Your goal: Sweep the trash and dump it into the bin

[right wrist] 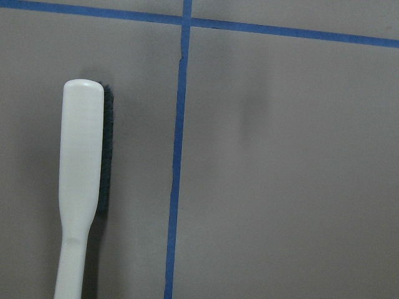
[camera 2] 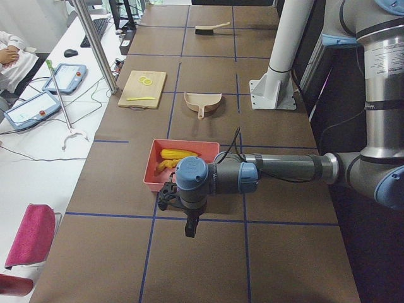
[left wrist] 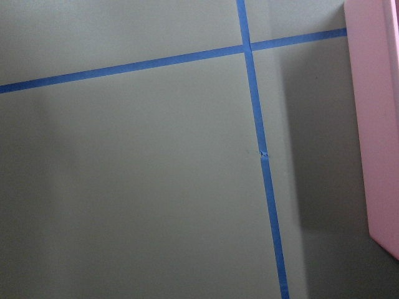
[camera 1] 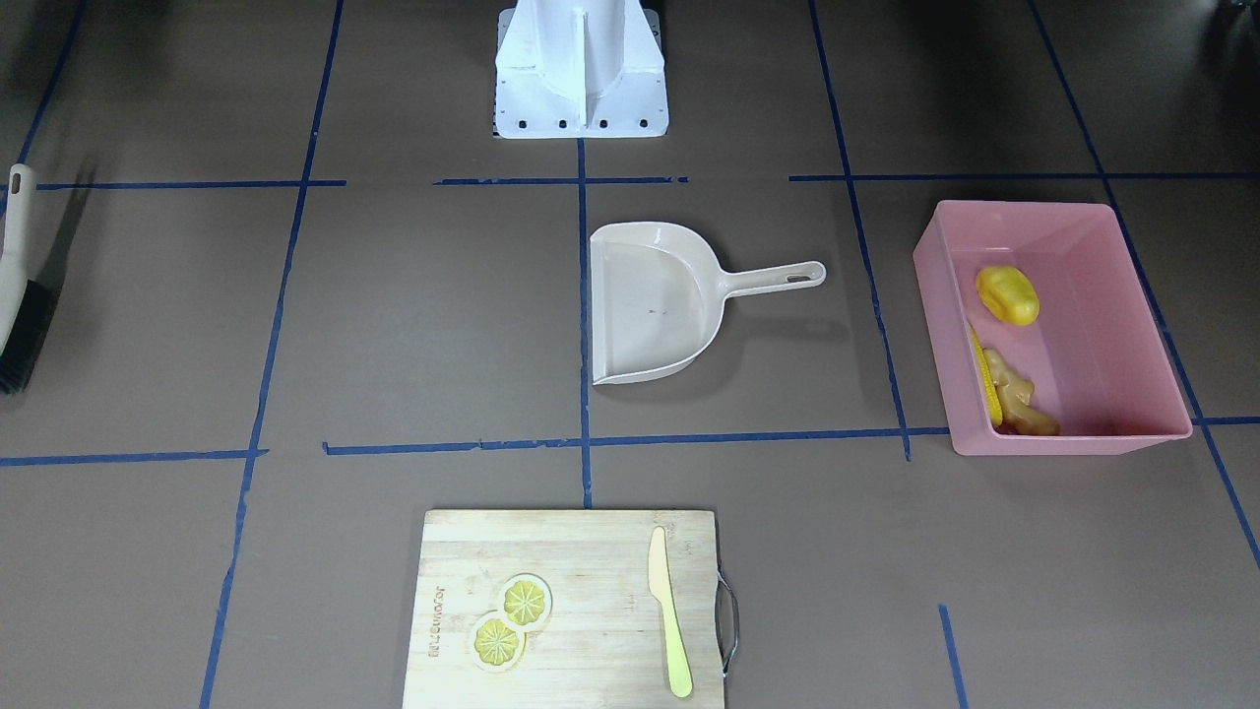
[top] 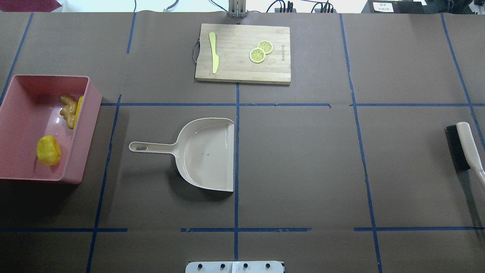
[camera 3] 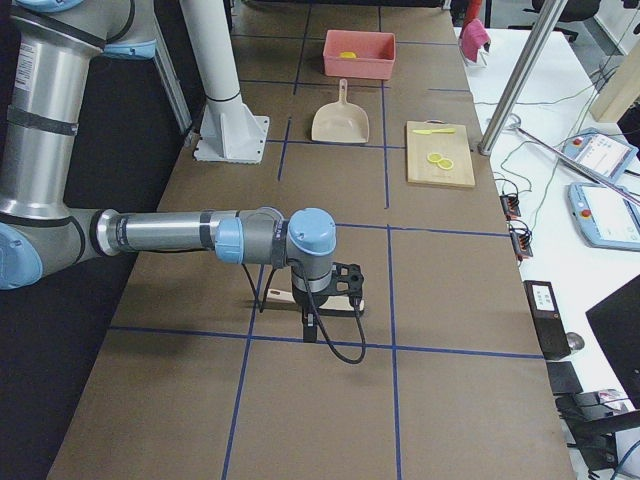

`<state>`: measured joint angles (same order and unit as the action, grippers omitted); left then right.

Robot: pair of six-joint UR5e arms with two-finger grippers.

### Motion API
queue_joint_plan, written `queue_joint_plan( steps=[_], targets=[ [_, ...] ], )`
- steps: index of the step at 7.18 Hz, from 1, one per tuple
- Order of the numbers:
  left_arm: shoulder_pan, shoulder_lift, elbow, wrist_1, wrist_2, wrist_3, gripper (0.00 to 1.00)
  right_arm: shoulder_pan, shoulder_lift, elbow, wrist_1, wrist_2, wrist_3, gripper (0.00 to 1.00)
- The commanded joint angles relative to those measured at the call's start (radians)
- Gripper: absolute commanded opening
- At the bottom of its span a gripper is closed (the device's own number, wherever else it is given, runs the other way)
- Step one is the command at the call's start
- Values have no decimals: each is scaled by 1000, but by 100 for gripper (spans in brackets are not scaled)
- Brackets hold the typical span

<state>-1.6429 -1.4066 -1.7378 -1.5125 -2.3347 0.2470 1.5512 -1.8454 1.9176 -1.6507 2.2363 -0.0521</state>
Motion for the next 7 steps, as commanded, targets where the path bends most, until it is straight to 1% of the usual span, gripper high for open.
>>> queue_joint_plan(
  steps=[1,7],
  targets=[
    [0,0,1,0,0,0,100,0,0,0,0,0,0,100],
    [-2,0,0,0,0,-2,100,-3,2,-2,0,11,0,100]
  ],
)
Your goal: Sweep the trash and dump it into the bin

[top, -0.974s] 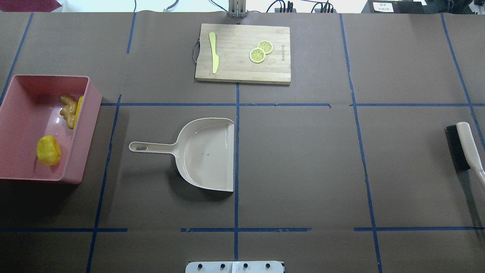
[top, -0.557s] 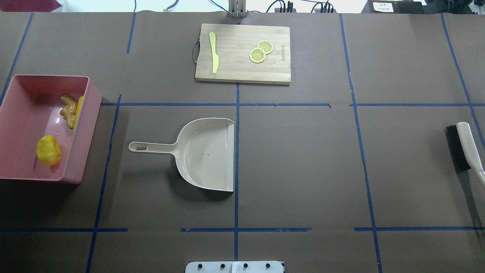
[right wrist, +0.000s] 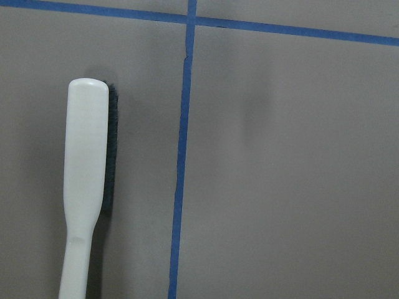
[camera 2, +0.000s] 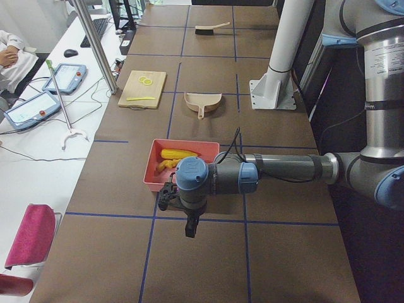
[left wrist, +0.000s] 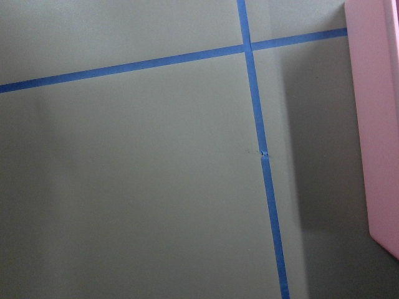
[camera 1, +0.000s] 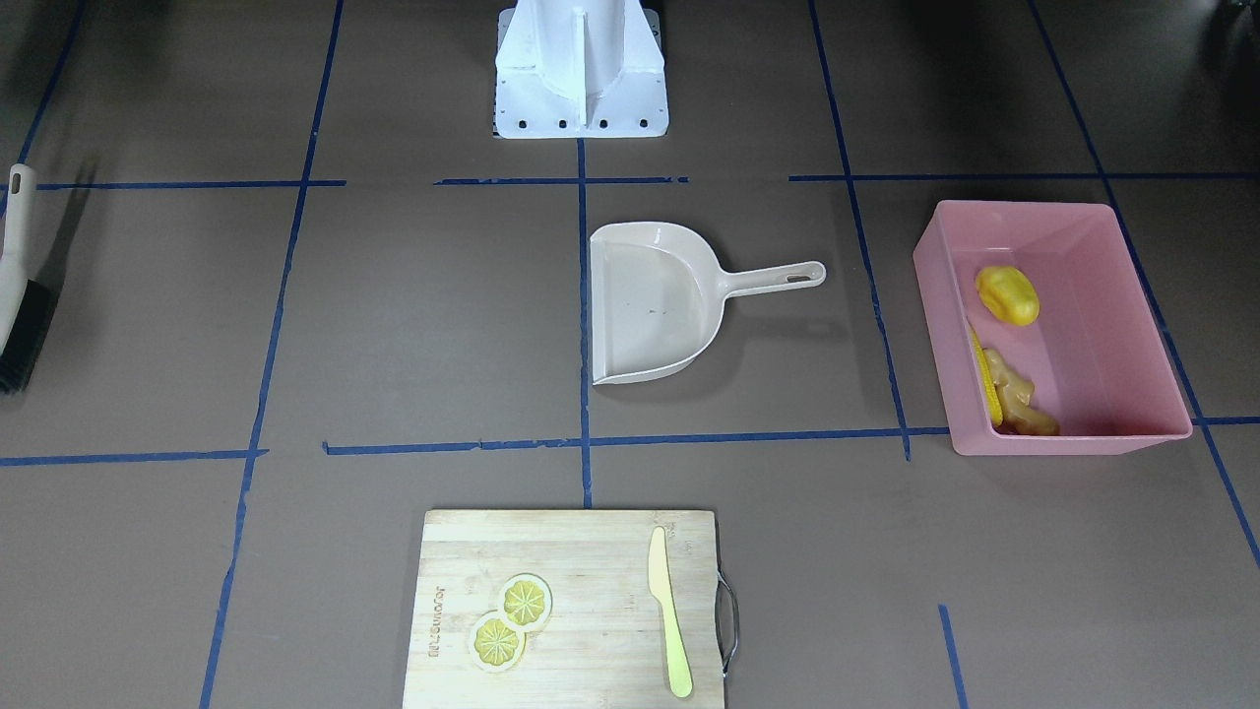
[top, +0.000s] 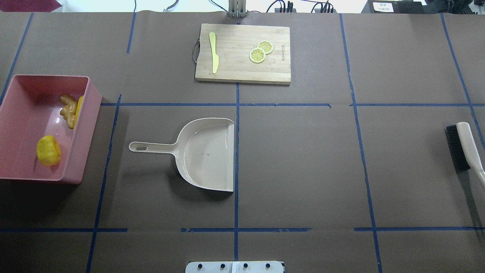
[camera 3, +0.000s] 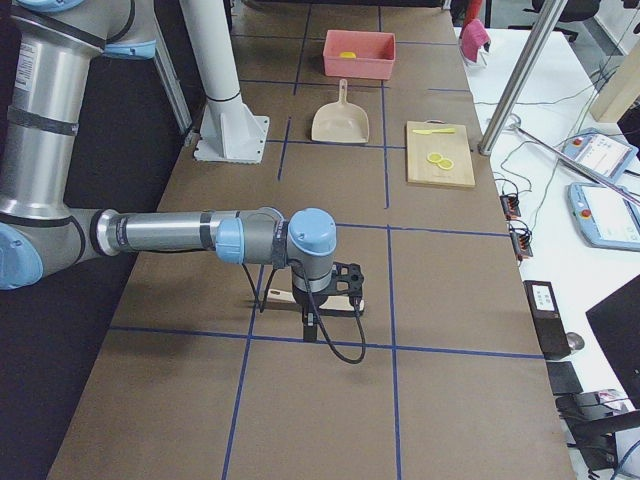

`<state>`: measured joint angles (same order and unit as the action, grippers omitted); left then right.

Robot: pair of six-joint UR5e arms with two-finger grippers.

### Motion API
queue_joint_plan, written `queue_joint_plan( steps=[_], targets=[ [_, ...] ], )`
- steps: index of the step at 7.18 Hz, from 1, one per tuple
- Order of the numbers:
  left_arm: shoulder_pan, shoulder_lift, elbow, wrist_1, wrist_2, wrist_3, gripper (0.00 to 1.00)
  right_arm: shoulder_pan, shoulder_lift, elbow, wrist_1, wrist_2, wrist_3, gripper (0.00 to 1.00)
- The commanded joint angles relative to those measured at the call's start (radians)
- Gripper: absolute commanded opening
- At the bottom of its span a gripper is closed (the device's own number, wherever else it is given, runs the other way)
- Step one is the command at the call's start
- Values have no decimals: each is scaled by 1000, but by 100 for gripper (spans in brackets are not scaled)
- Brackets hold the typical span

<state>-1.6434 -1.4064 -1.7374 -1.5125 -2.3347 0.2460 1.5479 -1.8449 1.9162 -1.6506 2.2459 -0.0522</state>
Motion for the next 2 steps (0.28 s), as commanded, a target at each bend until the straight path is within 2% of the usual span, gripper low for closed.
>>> queue_joint_plan(
  steps=[1,2],
  targets=[
    [-1,0,-2,0,0,-1,100,-2,0,0,0,1,0,100],
    [-1,0,-2,0,0,-1,100,-2,0,0,0,9,0,100]
  ],
)
